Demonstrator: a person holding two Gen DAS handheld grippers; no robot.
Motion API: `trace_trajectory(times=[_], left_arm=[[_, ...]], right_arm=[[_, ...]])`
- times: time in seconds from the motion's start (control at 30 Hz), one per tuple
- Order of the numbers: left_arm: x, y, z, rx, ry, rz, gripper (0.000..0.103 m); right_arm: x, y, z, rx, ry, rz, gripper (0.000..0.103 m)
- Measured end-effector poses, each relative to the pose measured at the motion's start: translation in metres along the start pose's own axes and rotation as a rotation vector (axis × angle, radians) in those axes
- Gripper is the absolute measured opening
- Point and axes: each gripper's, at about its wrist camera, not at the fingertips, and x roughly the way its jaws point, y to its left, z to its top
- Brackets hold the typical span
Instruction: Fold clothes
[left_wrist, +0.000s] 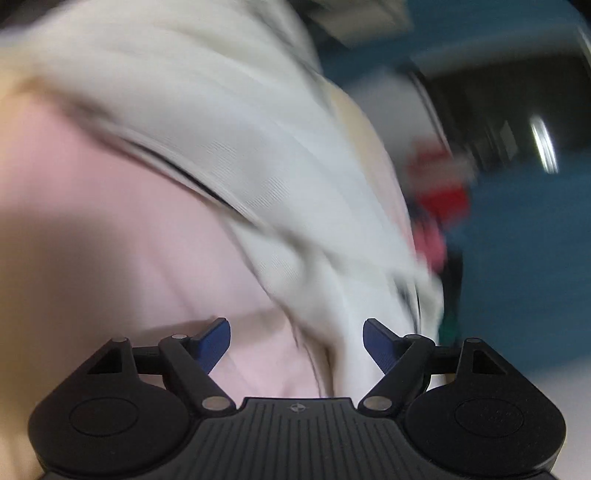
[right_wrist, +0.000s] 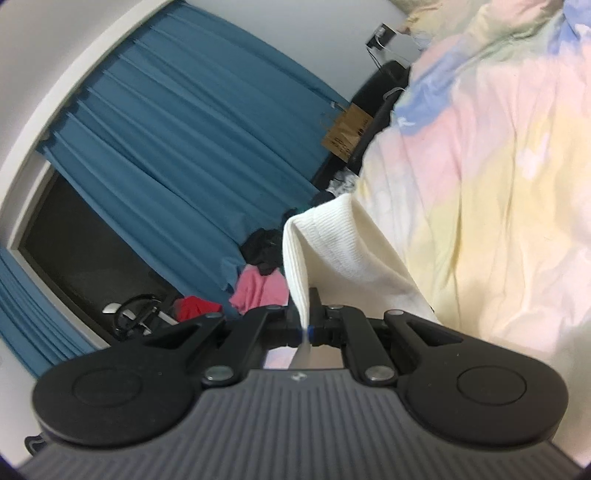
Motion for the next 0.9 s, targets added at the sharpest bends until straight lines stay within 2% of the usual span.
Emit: trace_trajectory(times=[0.13,0.2,0.27,0.37,0.4,0.47,0.53,0.63,0.7,0.77,0.83,0.9], left_arm=[[-0.024,0.032,0.038,-0.226,-0.199,0.004,0.081],[-0.027,0.044,0.053,-0.293,-0.255,0.028,0.072],[-0.026,0.050,0.066,-0.328,-0.244,0.061,0.046],[-0.031,0.042,0.075,-0.285,-0.223,0.110,0.024],[-0.038,0.038,0.077,-0.268,-0.226,0.109,0.020],[-0.060,0.031,0.082,-0.240,-0.232,0.071,0.016],[-0.087,0.027,0.090,-0.218,-0.237,-0.002,0.014],[-0.122,0.025,0.100,-0.191,-0.247,-0.069,0.013],[-0.138,0.032,0.106,-0.167,-0.265,-0.080,0.013],[-0.148,0.045,0.111,-0.167,-0.278,-0.074,0.013],[-0.150,0.071,0.112,-0.213,-0.275,-0.036,0.013],[-0.151,0.095,0.117,-0.301,-0.252,-0.017,0.013]], right_arm=[[-0.005,-0.010,0.002,0.028,0.026,-0.023,0.006],[-0.006,-0.012,-0.001,0.023,0.031,-0.036,0.006],[-0.006,-0.013,-0.003,0.011,0.036,-0.060,0.006],[-0.004,-0.017,-0.006,0.012,0.062,-0.108,0.006],[-0.005,-0.019,-0.007,0.012,0.072,-0.127,0.006],[-0.007,-0.022,-0.009,0.004,0.089,-0.165,0.006],[-0.012,-0.020,-0.009,-0.053,0.086,-0.210,0.006],[-0.024,-0.015,-0.011,-0.121,0.071,-0.258,0.006],[-0.031,-0.018,-0.010,-0.125,0.074,-0.307,0.006],[-0.032,-0.027,-0.011,-0.105,0.105,-0.393,0.008],[-0.036,-0.043,-0.011,-0.028,0.134,-0.508,0.009],[-0.045,-0.053,-0.008,0.049,0.133,-0.555,0.010]])
